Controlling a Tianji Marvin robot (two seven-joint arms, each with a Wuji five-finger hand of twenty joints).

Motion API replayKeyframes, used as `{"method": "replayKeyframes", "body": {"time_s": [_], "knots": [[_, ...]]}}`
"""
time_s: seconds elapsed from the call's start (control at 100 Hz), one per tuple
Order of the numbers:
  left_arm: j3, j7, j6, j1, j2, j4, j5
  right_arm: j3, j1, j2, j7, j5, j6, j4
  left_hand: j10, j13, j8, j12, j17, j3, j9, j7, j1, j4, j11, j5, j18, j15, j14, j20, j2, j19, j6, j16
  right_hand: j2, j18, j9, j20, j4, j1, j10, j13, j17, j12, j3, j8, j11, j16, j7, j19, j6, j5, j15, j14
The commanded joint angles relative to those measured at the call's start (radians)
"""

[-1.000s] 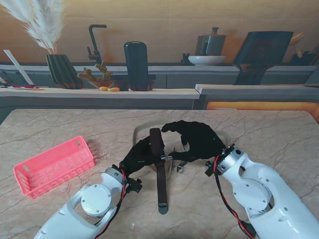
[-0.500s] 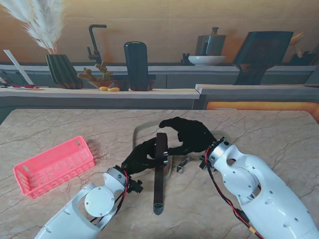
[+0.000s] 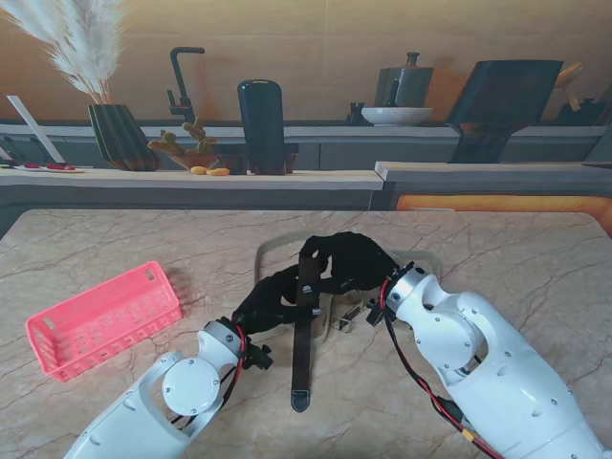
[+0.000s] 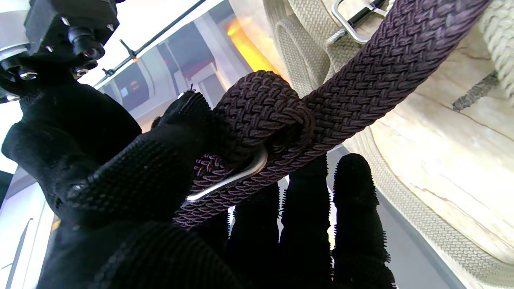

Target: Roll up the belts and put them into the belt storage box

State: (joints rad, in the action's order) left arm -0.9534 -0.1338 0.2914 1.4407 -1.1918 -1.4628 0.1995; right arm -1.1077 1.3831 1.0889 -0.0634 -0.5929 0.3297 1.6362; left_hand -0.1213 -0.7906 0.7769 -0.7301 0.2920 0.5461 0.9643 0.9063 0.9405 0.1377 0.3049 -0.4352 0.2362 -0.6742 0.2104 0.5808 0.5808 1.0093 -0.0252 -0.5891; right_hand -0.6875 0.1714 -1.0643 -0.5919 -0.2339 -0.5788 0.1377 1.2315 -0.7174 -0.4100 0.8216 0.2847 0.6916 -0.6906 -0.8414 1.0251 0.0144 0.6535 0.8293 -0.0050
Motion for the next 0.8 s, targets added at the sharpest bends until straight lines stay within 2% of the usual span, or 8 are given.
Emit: {"method": "replayKeyframes", "body": {"time_s": [0.0,0.1,0.16,0.23,0.26,0.35,0.53,0.79], "knots": [[-0.001,-0.004,-0.004,0.004,-0.006,-0.007,-0.006,-0.002,0.011,-0.004,-0.027,0.004,0.001,0.016,0.025,-0.029,0.007,-0.004,-0.008,0.064,0.053,0.109,0.071,-0.055,0.058,-0.066,-0.008,-0.035,-0.005,-0.002,-0.127,0.041,0.101,0.006,0.029,-0.018,-0.051,0.011,0.002,-0.133,-0.015,0.066,-0.015,0.008,0.104,-0.004,-0.003,-0.011,-0.169,0.035,0.156,0.13,0.006,-0.023],[0.0,-0.003,-0.007,0.004,-0.006,-0.007,-0.008,-0.006,0.011,-0.005,-0.044,0.032,0.004,0.02,0.027,-0.024,0.002,-0.002,-0.011,0.065,0.045,0.104,0.058,-0.055,0.058,-0.063,-0.005,-0.034,-0.005,-0.004,-0.123,0.039,0.099,0.006,0.013,-0.018,-0.138,0.019,0.004,-0.182,-0.02,0.083,-0.039,0.038,0.133,-0.056,-0.037,-0.031,-0.194,0.047,0.177,0.217,0.044,-0.015],[0.0,0.002,-0.008,0.003,-0.006,-0.006,-0.015,-0.009,0.01,-0.002,-0.031,0.031,0.013,0.02,0.017,0.0,-0.032,0.05,-0.028,0.076,-0.027,0.051,-0.005,-0.049,0.116,-0.043,-0.001,-0.022,0.0,-0.011,-0.087,0.022,0.071,0.001,-0.01,-0.017,-0.167,0.025,0.001,-0.177,-0.021,0.085,-0.048,0.053,0.159,-0.091,-0.057,-0.03,-0.203,0.053,0.177,0.245,0.066,-0.012],[0.0,0.014,-0.005,0.001,-0.005,-0.003,-0.032,-0.018,0.015,0.0,-0.013,0.021,0.028,0.027,0.01,0.058,-0.08,0.232,-0.056,0.115,-0.162,-0.106,-0.176,-0.057,0.183,-0.03,0.008,0.032,0.001,-0.009,-0.088,-0.013,0.021,0.003,-0.017,-0.019,-0.178,0.028,-0.001,-0.172,-0.024,0.087,-0.054,0.056,0.169,-0.102,-0.063,-0.027,-0.209,0.057,0.177,0.252,0.076,-0.016],[-0.001,0.02,-0.003,0.001,-0.004,-0.002,-0.039,-0.023,0.017,0.001,-0.005,0.016,0.035,0.032,0.007,0.095,-0.107,0.262,-0.07,0.137,-0.201,-0.171,-0.249,-0.081,0.161,-0.017,0.009,0.073,0.0,-0.012,-0.105,-0.034,0.005,0.015,-0.019,-0.018,-0.18,0.029,-0.002,-0.171,-0.025,0.087,-0.054,0.056,0.172,-0.104,-0.065,-0.026,-0.211,0.057,0.18,0.254,0.079,-0.017],[-0.002,0.041,0.001,-0.002,-0.002,0.002,-0.062,-0.039,0.027,0.003,0.012,0.006,0.05,0.057,-0.001,0.206,-0.174,0.31,-0.107,0.119,-0.299,-0.3,-0.347,-0.072,0.082,0.021,0.004,0.197,-0.01,-0.023,-0.075,-0.107,-0.004,0.06,-0.017,-0.017,-0.181,0.03,-0.003,-0.17,-0.026,0.086,-0.053,0.056,0.175,-0.105,-0.067,-0.024,-0.214,0.057,0.18,0.253,0.082,-0.015],[-0.008,0.08,0.0,0.001,0.003,-0.003,-0.11,-0.073,0.039,0.004,0.04,-0.034,0.082,0.11,-0.011,0.299,-0.225,0.371,-0.142,0.113,-0.358,-0.397,-0.386,-0.064,0.003,0.031,-0.012,0.329,-0.034,-0.046,-0.054,-0.229,0.005,0.122,-0.01,-0.019,-0.176,0.033,-0.005,-0.169,-0.031,0.084,-0.048,0.051,0.174,-0.101,-0.067,-0.017,-0.22,0.056,0.19,0.247,0.08,-0.018],[-0.009,0.138,0.016,-0.005,0.013,0.001,-0.158,-0.11,0.044,0.004,0.073,-0.098,0.118,0.177,0.007,0.287,-0.245,0.393,-0.145,0.132,-0.329,-0.435,-0.401,-0.063,-0.01,0.024,0.001,0.371,-0.055,-0.045,-0.023,-0.267,0.013,0.147,-0.004,-0.023,-0.17,0.035,-0.005,-0.17,-0.036,0.083,-0.042,0.043,0.171,-0.094,-0.066,-0.012,-0.225,0.052,0.195,0.241,0.075,-0.019]]}}
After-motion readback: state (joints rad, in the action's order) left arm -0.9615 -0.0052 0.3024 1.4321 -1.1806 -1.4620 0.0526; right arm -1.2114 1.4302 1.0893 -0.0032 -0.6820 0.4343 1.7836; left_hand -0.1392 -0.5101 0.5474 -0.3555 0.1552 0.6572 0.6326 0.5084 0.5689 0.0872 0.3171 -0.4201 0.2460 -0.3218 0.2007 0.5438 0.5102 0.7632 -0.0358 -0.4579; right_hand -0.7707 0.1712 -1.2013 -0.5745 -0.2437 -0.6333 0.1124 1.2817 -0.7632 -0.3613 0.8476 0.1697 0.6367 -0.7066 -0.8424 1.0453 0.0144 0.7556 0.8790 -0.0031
